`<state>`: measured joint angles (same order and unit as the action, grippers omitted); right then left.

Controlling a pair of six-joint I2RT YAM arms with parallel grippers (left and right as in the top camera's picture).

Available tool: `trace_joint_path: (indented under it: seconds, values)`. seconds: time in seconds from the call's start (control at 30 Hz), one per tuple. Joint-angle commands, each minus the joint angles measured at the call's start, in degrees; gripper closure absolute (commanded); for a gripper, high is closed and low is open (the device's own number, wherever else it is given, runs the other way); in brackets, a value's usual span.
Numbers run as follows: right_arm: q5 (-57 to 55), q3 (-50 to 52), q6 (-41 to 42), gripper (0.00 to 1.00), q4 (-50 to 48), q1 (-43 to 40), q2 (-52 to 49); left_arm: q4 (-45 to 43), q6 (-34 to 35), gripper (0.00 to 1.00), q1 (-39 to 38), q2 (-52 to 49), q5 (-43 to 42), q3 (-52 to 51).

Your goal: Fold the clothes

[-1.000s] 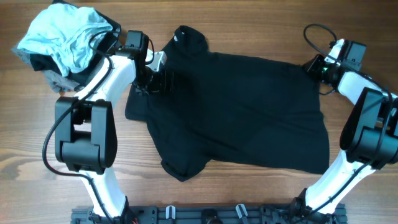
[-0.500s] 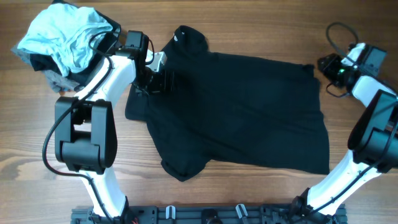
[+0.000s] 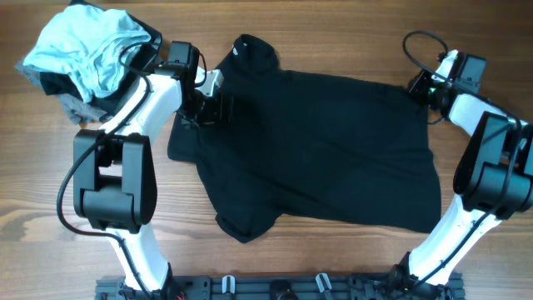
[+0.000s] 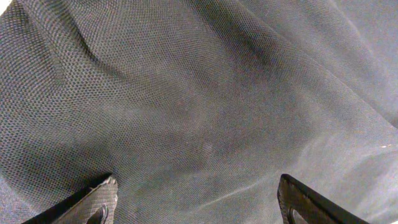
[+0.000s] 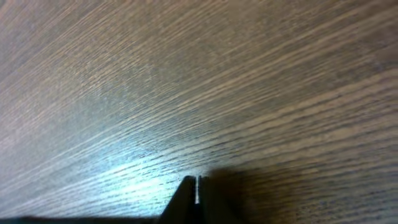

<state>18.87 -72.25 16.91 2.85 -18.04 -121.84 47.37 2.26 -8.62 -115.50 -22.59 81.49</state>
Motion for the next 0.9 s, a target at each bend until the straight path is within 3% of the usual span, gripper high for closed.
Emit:
trace_joint_path:
  seconds: [0.0,0.27,0.33,0.37,0.4,0.43,0.67,0.8,0.83,0.87]
  values:
    - [0.85,-5.4,3.8,0.96,0.15,-1.92,-1.79,0.04,-0.48,0.18,0.2,0.31,-0.55,-0.07]
    - [5.03,-14.36,7.45,0.96,1.31,-7.56,-1.46,-0.04,-0.48,0.09,0.22,0.33,-0.57,-0.04]
    - [5.03,-14.38,7.5,0.96,1.42,-8.68,-1.46,-0.22,-0.48,0.01,0.22,0.33,-0.55,-0.04]
    - [5.03,-14.38,7.23,0.93,1.55,-9.14,-1.46,-0.37,-0.48,0.01,0.24,0.33,-0.57,-0.04]
    - [5.25,-14.38,6.97,0.59,1.55,-9.46,-1.44,-0.42,-0.48,0.0,0.28,0.33,-0.55,-0.04]
    - [5.68,-14.38,6.4,0.52,1.57,-9.73,-1.25,-0.42,-0.5,0.0,0.28,0.33,-0.55,-0.04]
    - [8.24,-14.38,1.05,0.45,9.2,-11.47,7.54,2.19,-0.48,0.0,2.29,3.28,-1.2,-0.02]
    - [11.82,-14.38,-3.91,0.42,24.96,-11.43,16.11,10.95,-0.5,0.0,6.23,6.58,-0.31,-0.04]
    - [12.68,-14.38,-5.05,0.42,27.56,-11.43,17.35,13.51,-0.5,0.03,7.04,6.58,-0.31,-0.04]
    - [12.74,-14.38,-5.55,0.41,30.51,-11.43,18.73,15.39,-0.5,0.12,7.61,6.43,-0.31,-0.17]
